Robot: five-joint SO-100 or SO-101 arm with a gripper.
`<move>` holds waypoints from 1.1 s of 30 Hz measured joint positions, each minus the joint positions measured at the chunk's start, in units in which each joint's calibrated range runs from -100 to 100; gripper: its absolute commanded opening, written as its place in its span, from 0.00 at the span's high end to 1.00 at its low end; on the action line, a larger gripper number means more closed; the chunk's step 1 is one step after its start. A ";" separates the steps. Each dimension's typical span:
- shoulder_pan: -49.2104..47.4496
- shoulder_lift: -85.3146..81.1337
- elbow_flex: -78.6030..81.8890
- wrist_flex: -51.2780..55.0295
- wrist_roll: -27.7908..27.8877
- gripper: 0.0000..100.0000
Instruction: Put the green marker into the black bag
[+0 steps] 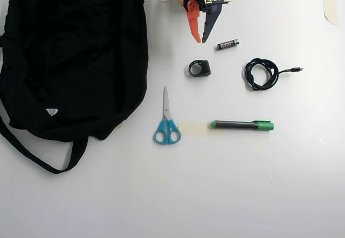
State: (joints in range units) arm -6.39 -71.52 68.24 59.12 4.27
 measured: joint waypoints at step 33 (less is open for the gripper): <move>-0.44 30.47 -27.28 -21.90 0.00 0.98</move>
State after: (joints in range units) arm -6.83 -41.05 40.96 37.23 4.27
